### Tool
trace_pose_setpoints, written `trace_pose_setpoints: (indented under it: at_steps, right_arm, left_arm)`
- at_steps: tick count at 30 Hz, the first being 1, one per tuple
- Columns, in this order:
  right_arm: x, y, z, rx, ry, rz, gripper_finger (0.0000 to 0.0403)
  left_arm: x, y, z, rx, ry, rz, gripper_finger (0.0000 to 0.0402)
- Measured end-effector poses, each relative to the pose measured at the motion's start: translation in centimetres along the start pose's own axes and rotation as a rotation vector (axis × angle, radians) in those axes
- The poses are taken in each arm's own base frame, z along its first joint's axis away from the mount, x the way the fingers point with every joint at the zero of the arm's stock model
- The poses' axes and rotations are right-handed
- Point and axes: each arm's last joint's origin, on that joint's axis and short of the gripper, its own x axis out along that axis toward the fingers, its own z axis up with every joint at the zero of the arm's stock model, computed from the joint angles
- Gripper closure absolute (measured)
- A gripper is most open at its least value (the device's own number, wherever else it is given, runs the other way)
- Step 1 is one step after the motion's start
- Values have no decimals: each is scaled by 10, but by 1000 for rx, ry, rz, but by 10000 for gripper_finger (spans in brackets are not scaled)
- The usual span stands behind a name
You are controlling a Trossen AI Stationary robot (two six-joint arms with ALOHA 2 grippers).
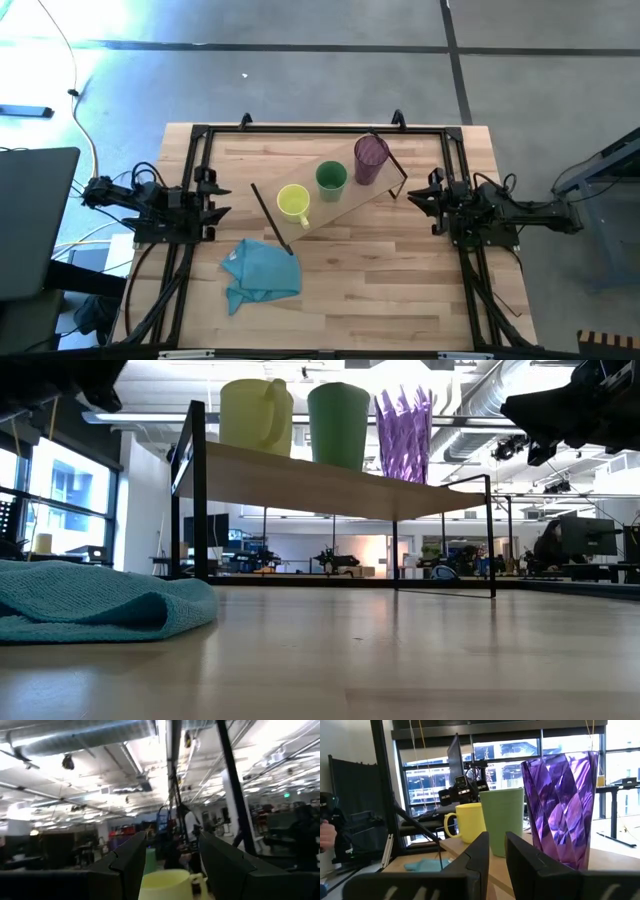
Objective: Stack small to large cups/mugs on shelf
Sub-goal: Return to Home Position
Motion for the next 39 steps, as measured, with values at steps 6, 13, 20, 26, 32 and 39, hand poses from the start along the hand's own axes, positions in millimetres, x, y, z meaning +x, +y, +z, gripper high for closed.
trace_pose_setpoints:
  at_steps: [6, 13, 20, 26, 32, 39]
  right_arm:
    - [0, 0, 0, 4, -4, 0, 350]
    - [0, 0, -1, 11, 11, 1, 350]
    - [0, 0, -5, 9, 51, 0, 350]
    - [0, 0, -7, 8, 71, -2, 350]
    - [0, 0, -7, 8, 75, -2, 350]
    - [0, -1, -10, 7, 100, -4, 350]
  left_arm:
    - [1, 7, -4, -4, 18, 18, 229]
    - [2, 15, -12, -43, 82, 30, 229]
    - [-2, 16, -30, -50, 280, 120, 229]
    - [-4, 17, -36, -27, 351, 171, 229]
    - [-6, 16, -41, -5, 410, 146, 229]
    - [-8, 13, -46, 6, 455, 90, 229]
